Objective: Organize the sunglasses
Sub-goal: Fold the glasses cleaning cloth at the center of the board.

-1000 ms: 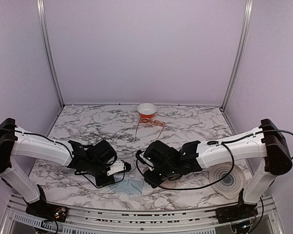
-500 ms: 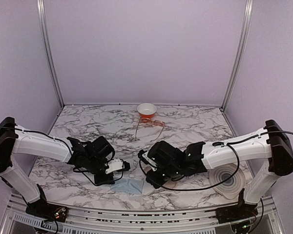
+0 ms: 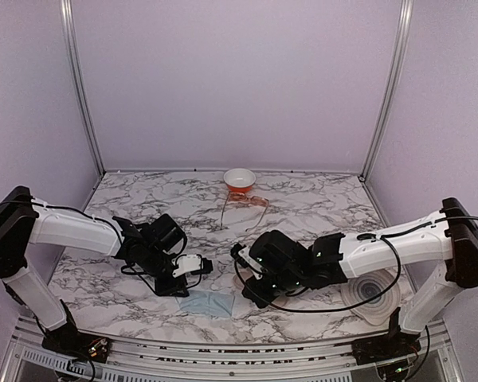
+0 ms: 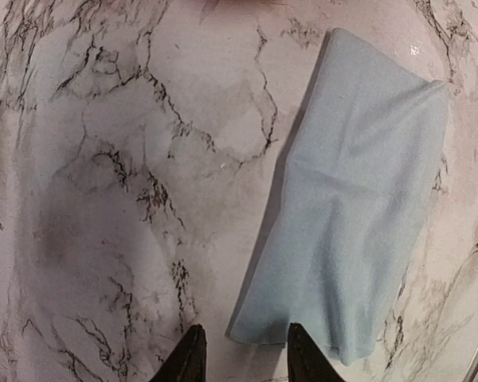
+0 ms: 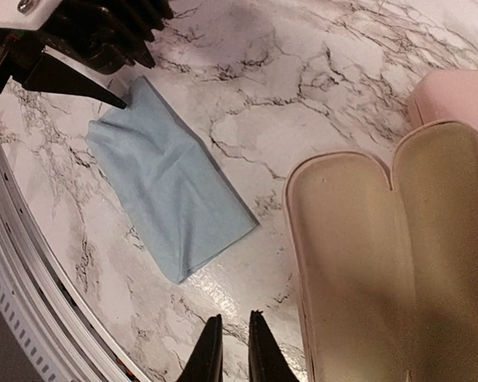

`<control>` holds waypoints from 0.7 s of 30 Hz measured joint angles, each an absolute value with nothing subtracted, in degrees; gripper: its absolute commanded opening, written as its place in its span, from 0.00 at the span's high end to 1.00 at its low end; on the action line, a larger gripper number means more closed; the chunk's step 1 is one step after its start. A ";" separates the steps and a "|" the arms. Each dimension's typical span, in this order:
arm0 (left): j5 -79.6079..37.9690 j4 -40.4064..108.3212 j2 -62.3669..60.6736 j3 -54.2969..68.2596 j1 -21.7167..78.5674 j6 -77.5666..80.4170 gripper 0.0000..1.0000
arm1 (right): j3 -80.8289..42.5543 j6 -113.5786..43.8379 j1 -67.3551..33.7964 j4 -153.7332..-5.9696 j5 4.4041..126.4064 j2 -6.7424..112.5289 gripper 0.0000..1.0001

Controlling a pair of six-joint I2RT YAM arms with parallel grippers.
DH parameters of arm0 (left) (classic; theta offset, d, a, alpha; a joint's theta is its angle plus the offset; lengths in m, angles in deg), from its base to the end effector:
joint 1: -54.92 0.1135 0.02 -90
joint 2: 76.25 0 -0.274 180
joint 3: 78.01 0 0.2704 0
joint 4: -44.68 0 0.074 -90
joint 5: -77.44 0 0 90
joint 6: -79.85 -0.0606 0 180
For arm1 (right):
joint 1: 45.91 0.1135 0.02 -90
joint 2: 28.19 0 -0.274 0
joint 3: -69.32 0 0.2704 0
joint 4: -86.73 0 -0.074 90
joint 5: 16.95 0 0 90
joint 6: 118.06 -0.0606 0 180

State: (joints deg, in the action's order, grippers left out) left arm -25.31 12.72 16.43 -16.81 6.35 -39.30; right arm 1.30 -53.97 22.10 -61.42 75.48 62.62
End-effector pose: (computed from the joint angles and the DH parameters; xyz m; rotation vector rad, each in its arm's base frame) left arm 0.2037 -0.2510 0.1269 1.7456 2.0532 -0.4039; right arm 0.1338 0.3245 0.1730 -0.9287 2.4625 0.5750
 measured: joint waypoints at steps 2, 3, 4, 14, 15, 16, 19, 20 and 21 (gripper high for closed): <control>-25.79 12.43 17.09 -16.83 6.35 -39.54 0.65 | 1.95 -54.05 22.04 -61.68 75.46 62.40 0.87; -26.08 12.35 17.15 -16.87 6.35 -39.61 0.65 | 2.32 -54.14 21.99 -61.81 75.46 62.29 0.87; -26.43 12.35 17.13 -17.03 6.35 -39.67 0.67 | 2.61 -54.19 21.95 -61.88 75.44 62.22 0.87; -26.54 13.33 17.66 -17.20 6.52 -40.98 0.91 | 3.44 -54.36 21.66 -62.05 75.02 62.18 0.87; -26.51 13.50 17.74 -17.18 6.57 -41.20 0.95 | 3.44 -54.38 21.69 -62.05 75.02 62.18 0.87; -26.49 13.61 17.81 -17.16 6.57 -41.18 0.98 | 3.44 -54.38 21.66 -62.05 75.02 62.18 0.87; -26.69 13.99 17.94 -17.14 6.59 -41.49 1.00 | 3.44 -54.40 21.66 -62.08 75.05 62.16 0.88; -26.80 13.99 17.94 -17.14 6.59 -41.53 1.00 | 3.44 -54.40 21.66 -62.08 75.05 62.14 0.88; -26.86 13.99 17.94 -17.14 6.59 -41.49 1.00 | 3.44 -54.40 21.66 -62.05 75.05 62.14 0.88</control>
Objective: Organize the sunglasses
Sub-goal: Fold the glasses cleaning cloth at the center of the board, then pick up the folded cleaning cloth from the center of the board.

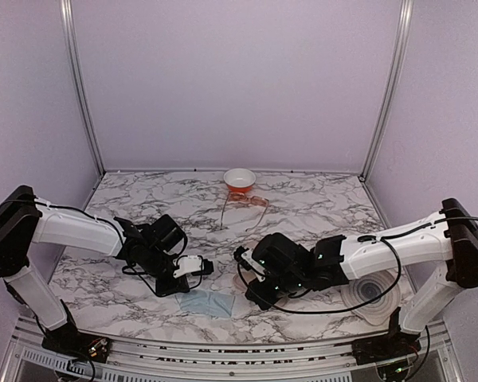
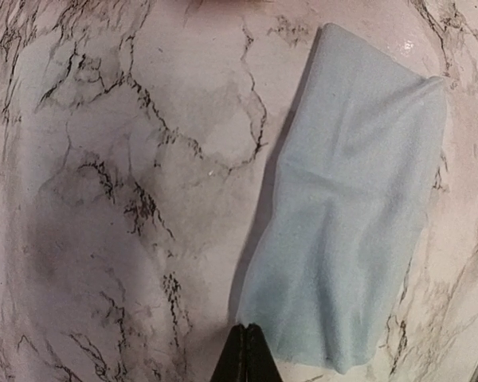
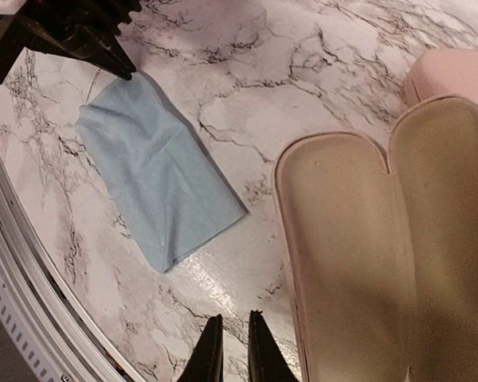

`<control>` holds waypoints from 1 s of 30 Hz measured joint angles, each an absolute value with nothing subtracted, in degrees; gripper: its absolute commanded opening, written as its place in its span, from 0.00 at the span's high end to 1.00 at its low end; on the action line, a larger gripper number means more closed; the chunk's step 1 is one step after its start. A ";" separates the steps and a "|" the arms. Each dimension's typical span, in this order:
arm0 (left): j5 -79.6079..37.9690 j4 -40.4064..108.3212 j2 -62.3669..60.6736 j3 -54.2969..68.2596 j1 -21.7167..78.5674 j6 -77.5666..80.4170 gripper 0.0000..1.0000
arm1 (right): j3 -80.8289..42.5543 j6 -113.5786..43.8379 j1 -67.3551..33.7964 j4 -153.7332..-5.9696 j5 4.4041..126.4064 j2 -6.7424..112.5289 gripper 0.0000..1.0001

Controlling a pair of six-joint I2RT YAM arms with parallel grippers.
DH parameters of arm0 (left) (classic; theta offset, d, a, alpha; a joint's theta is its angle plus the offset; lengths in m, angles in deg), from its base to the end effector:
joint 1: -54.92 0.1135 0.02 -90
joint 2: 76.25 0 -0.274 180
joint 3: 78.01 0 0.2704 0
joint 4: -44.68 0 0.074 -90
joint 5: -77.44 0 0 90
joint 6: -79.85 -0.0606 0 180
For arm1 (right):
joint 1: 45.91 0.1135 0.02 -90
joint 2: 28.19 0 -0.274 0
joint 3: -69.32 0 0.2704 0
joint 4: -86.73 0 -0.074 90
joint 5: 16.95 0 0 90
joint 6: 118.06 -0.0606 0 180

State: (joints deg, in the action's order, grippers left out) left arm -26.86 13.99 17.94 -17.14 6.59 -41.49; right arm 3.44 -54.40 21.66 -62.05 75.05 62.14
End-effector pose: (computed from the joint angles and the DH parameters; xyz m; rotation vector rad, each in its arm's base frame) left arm 0.2043 -0.2521 0.1189 1.7887 2.0222 -0.4268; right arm 0.1331 0.3168 0.1645 -0.9200 2.4864 0.5669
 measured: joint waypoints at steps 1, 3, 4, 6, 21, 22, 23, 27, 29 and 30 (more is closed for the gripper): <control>-26.97 13.92 17.94 -17.11 6.61 -41.36 1.00 | 3.44 -54.40 21.66 -62.08 75.07 62.11 0.88; -27.32 13.26 17.94 -16.89 6.57 -40.77 1.00 | 3.44 -54.40 21.66 -62.05 75.07 62.03 0.88; -27.39 12.91 17.92 -16.81 6.54 -40.26 1.00 | 3.44 -54.40 21.66 -62.05 75.07 61.92 0.88; -27.28 11.87 17.74 -16.61 6.54 -38.95 1.00 | 3.44 -54.36 21.66 -62.21 75.05 61.59 0.87; -19.78 7.69 7.12 -20.92 5.89 -35.89 1.00 | -5.33 -50.12 21.73 -64.79 71.99 70.18 0.84; -19.28 7.71 6.71 -21.40 5.89 -35.89 1.00 | -6.55 -49.73 21.71 -64.68 71.88 71.40 0.84; -18.67 7.73 6.33 -21.90 5.89 -35.89 1.00 | -7.88 -49.16 21.69 -64.68 71.81 72.78 0.84; -16.44 7.93 6.05 -22.73 5.89 -35.91 1.00 | -12.43 -47.24 21.10 -64.33 70.89 76.93 0.82; -15.30 8.50 6.03 -23.39 5.89 -35.91 1.00 | -14.20 -46.10 20.42 -64.04 70.43 78.49 0.81; -14.84 8.50 6.03 -23.78 5.89 -35.93 1.00 | -14.99 -45.36 19.96 -63.82 70.13 79.14 0.80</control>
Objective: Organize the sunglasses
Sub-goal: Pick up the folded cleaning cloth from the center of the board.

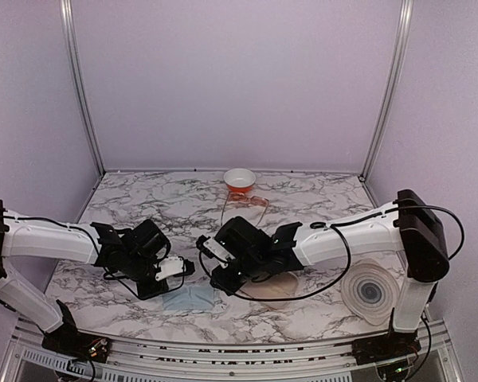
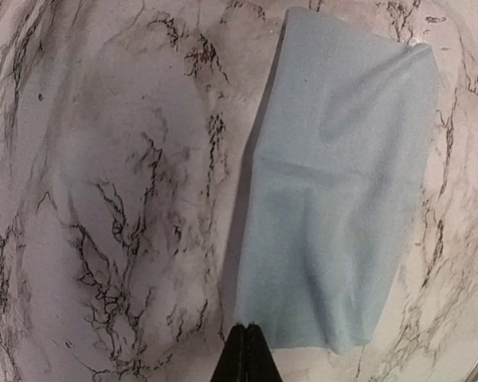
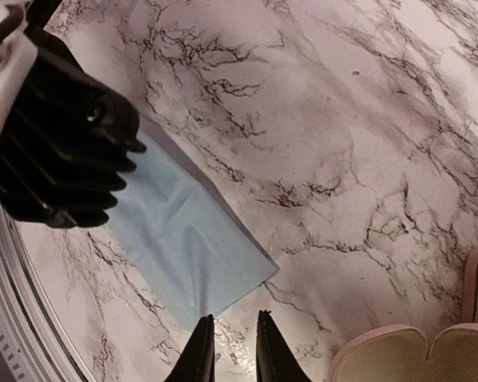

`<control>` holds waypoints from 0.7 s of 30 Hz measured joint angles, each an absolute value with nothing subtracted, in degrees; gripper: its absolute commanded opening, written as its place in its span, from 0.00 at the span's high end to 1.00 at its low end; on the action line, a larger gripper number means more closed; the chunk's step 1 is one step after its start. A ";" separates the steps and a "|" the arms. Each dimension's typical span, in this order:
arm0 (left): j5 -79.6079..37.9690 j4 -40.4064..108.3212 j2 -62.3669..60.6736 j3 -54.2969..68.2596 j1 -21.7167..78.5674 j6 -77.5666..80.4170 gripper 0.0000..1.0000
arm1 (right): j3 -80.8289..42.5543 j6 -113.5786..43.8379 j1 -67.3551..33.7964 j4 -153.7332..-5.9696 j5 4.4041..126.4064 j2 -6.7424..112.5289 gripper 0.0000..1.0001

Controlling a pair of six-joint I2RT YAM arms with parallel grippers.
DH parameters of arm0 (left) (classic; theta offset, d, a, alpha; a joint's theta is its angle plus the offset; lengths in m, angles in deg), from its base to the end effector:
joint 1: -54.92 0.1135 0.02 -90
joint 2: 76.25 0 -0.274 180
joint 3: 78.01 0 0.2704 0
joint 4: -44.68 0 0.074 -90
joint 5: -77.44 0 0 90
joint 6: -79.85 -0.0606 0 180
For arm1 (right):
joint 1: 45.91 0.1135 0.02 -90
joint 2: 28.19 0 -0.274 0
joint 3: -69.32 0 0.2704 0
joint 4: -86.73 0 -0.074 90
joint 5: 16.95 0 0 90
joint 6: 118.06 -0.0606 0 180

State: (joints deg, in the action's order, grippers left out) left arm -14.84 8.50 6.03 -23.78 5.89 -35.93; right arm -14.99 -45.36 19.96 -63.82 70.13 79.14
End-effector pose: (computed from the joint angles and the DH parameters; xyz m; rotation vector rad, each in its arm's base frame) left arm 0.1820 -0.2132 0.1367 1.6520 2.1400 -0.1773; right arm 0.1740 0.3959 0.1626 -1.0947 2.3712 0.6387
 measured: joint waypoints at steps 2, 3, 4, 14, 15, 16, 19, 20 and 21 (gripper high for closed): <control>-14.01 8.50 6.05 -24.37 5.89 -35.98 1.00 | -16.23 -43.96 19.15 -63.26 69.45 80.17 0.80; -13.73 8.48 6.05 -24.48 5.89 -36.00 1.00 | -17.35 -42.93 18.74 -62.67 69.14 80.96 0.80; -13.53 8.54 6.09 -24.48 5.89 -36.04 1.00 | -18.05 -42.45 18.58 -62.40 68.97 81.55 0.80; -11.52 9.33 8.10 -24.48 5.89 -36.09 1.00 | -22.94 -37.73 17.97 -59.74 66.83 88.10 0.79; -11.43 9.35 8.10 -24.48 5.89 -36.09 1.00 | -23.01 -37.51 17.97 -59.50 66.76 88.50 0.79; -11.39 9.33 8.10 -24.48 5.89 -36.09 1.00 | -23.14 -37.33 17.97 -59.30 66.65 88.87 0.79; -11.39 9.37 8.10 -24.48 5.89 -36.09 1.00 | -23.53 -36.87 17.95 -58.97 66.54 89.85 0.79; -11.41 9.37 8.10 -24.46 5.89 -36.09 1.00 | -23.64 -36.79 17.93 -58.93 66.52 90.09 0.79; -11.41 9.37 8.17 -24.46 5.89 -36.09 1.00 | -23.88 -36.70 17.93 -58.80 66.50 90.42 0.79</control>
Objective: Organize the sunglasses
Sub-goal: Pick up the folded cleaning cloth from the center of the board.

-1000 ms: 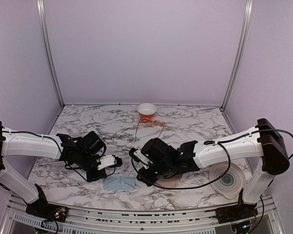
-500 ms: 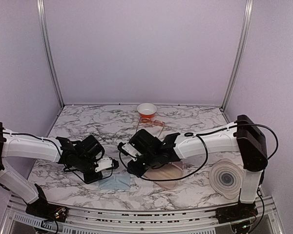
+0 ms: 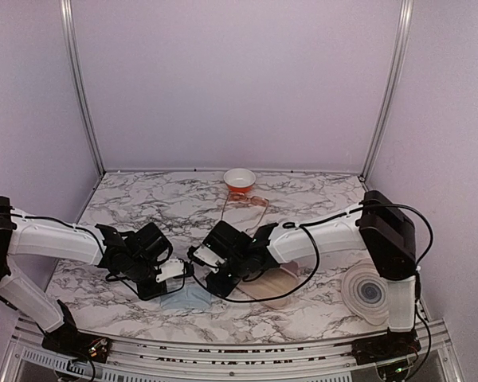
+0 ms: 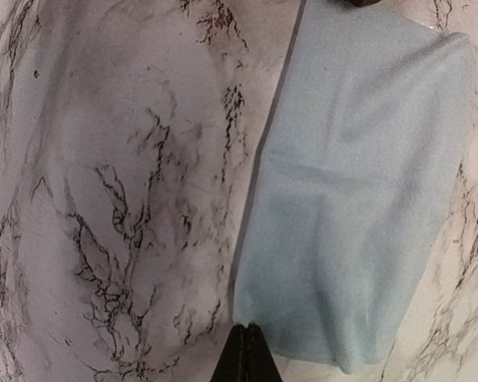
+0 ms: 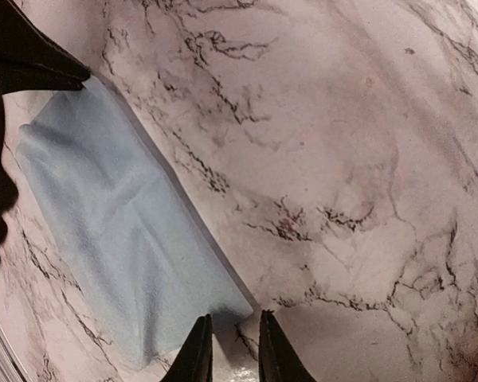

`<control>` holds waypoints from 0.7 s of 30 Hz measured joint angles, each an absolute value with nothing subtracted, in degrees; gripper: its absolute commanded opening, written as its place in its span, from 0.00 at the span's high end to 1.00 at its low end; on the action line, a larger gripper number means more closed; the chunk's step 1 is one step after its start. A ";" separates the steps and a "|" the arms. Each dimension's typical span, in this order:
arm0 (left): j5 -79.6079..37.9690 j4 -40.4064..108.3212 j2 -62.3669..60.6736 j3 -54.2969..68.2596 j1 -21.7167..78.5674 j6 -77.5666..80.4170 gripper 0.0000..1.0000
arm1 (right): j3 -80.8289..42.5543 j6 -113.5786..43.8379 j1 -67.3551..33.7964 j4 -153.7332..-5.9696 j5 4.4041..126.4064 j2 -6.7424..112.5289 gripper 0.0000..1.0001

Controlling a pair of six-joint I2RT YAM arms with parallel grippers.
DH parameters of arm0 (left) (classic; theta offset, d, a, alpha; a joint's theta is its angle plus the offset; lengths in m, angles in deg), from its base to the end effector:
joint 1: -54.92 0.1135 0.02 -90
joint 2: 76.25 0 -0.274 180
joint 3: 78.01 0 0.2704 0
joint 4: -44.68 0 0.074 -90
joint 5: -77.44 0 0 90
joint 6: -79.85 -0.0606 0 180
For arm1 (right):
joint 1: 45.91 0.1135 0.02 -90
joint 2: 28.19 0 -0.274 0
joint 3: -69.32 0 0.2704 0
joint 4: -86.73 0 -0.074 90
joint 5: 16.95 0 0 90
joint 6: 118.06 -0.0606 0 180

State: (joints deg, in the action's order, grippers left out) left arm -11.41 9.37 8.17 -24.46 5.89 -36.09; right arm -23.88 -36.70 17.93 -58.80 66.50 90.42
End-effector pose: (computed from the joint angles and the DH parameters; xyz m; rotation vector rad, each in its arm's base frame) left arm 0.1844 -0.2105 0.1243 1.6561 2.1690 -0.0884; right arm 0.1978 0.4184 0.1219 -1.3017 2.3993 0.5601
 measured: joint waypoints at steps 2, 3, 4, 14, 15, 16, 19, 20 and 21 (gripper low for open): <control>-11.39 9.42 8.48 -24.41 5.89 -36.09 1.00 | -24.38 -36.55 17.93 -58.73 66.48 90.92 0.79; -11.39 9.40 8.52 -24.33 5.89 -36.09 1.00 | -24.45 -36.50 17.93 -58.75 66.48 91.01 0.79; -11.41 9.40 8.65 -24.24 5.89 -36.09 1.00 | -24.52 -36.48 17.93 -58.75 66.48 91.07 0.79; -11.41 9.46 8.96 -23.95 5.89 -36.09 1.00 | -26.57 -36.11 17.93 -58.64 66.52 92.69 0.75; -11.41 9.46 8.96 -23.95 5.89 -36.09 1.00 | -26.66 -36.02 17.93 -58.64 66.57 92.78 0.75; -11.41 9.46 9.00 -23.93 5.89 -36.09 1.00 | -26.72 -35.94 17.93 -58.60 66.59 92.80 0.76; -11.41 9.46 9.04 -23.91 5.89 -36.09 1.00 | -26.77 -35.87 17.93 -58.60 66.67 92.85 0.81; -11.41 9.46 9.07 -23.89 5.89 -36.09 1.00 | -26.77 -35.85 17.93 -58.60 66.72 92.85 0.83; -11.41 9.48 9.07 -23.89 5.89 -36.09 1.00 | -26.77 -35.72 17.93 -58.60 66.76 92.87 0.85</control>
State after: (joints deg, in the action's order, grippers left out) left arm -11.41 9.48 9.07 -23.89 5.89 -36.09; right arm -26.77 -35.72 17.93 -58.60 66.76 92.87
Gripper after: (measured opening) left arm 0.005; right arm 0.201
